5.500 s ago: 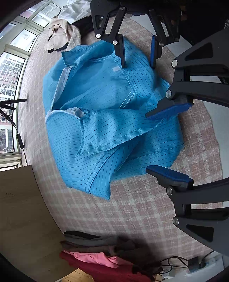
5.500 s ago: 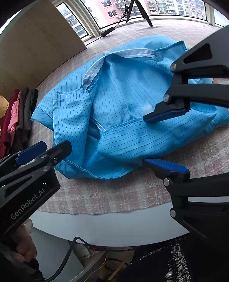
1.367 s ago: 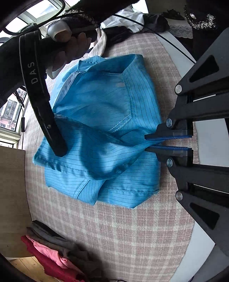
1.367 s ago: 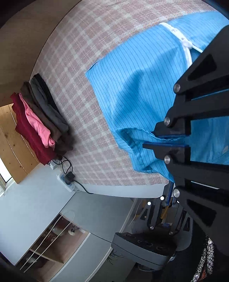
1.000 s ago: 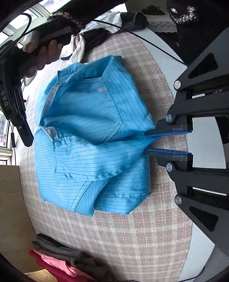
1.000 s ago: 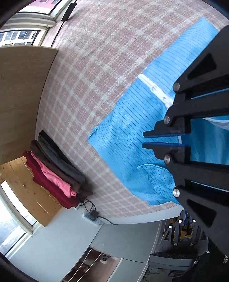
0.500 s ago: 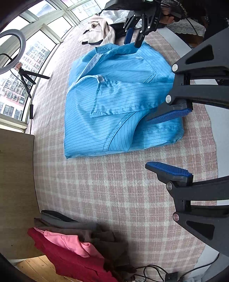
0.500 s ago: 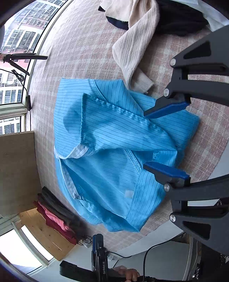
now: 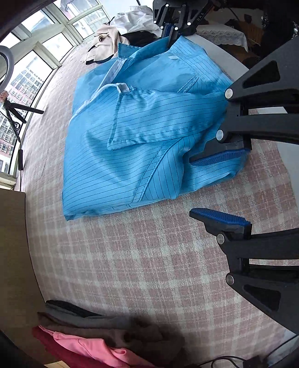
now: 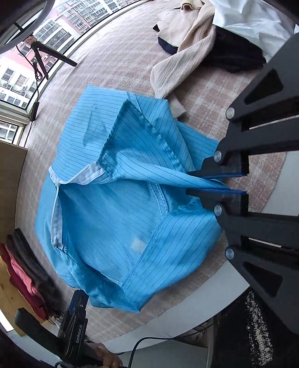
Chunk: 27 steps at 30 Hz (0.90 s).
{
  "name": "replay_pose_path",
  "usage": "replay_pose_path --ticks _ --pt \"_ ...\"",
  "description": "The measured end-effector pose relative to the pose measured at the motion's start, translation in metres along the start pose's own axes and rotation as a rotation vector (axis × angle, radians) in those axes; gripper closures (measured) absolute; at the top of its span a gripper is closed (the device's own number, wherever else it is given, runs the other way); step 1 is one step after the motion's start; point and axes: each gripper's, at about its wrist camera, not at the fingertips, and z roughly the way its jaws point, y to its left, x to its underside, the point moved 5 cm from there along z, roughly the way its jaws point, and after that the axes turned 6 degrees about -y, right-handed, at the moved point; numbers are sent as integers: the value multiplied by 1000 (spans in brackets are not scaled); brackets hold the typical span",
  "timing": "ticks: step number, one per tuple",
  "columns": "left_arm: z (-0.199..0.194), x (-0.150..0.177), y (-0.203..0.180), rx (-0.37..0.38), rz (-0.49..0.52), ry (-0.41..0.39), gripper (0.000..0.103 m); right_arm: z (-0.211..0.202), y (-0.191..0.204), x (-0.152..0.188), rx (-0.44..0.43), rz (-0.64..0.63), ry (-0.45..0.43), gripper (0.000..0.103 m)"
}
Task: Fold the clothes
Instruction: 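Release the coat with the right gripper and pull both grippers back, then move both grippers to the folded coat's hem edge and pinch it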
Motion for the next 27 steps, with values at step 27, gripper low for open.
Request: replay_pose_path --ticks 27 --pt "-3 -78 1 28 97 -169 58 -29 -162 -49 -117 570 -346 83"
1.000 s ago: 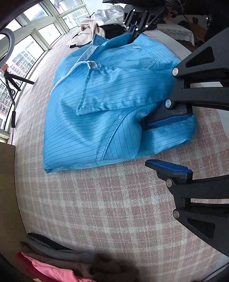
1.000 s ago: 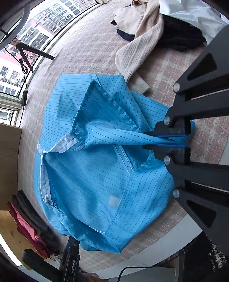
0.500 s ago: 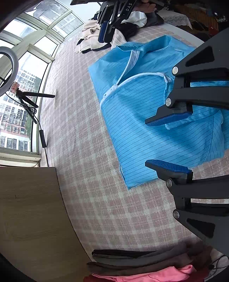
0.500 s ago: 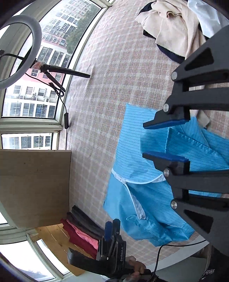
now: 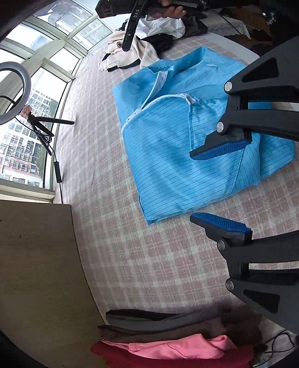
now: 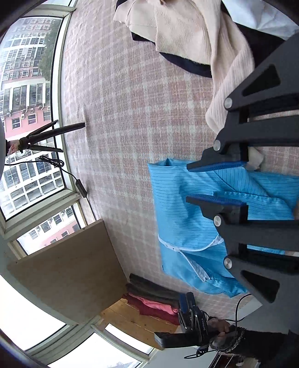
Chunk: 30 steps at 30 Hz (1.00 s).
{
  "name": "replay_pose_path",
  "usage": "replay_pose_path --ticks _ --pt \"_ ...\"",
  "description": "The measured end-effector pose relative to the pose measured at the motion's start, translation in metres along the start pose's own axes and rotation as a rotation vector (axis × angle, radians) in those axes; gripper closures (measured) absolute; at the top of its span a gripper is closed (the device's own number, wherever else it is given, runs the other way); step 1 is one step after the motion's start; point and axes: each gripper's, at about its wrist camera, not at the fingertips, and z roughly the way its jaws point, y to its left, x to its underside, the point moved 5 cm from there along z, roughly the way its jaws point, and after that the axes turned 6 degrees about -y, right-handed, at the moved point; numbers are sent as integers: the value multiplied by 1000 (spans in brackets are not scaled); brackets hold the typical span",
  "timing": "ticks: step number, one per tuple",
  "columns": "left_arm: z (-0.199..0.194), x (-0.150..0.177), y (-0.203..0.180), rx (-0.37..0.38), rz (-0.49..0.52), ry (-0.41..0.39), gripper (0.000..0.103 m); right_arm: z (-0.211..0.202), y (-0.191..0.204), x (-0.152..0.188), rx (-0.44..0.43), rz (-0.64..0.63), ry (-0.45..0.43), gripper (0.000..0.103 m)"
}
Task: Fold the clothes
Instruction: 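Move both grippers to the folded coat's hem edge and pinch it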
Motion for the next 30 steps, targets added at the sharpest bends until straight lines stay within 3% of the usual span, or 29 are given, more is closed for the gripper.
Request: replay_pose_path --ticks 4,7,8,10,14,17,21,24,27,30 --pt "11 4 0 -10 -33 21 58 6 -12 9 20 -2 32 83" --pt "23 13 -2 14 -81 56 58 33 -18 25 -15 47 86 82" --pt "25 16 -3 30 -102 63 58 40 -21 31 -25 58 104 79" --pt "26 24 2 57 -168 70 56 50 -24 41 -53 75 124 64" --pt "28 31 22 91 -321 78 52 64 -32 54 -92 102 163 61" --pt "36 30 27 97 -364 78 50 70 -32 58 -113 84 182 60" --pt "57 40 19 93 -335 152 49 72 -27 61 -130 11 199 59" --pt "59 43 3 70 -246 147 40 71 -23 63 -136 -50 213 58" --pt "65 44 -16 4 -140 168 33 70 -9 68 -81 -193 223 57" --pt "71 44 -35 -31 -58 184 35 72 7 75 -36 -342 225 56"
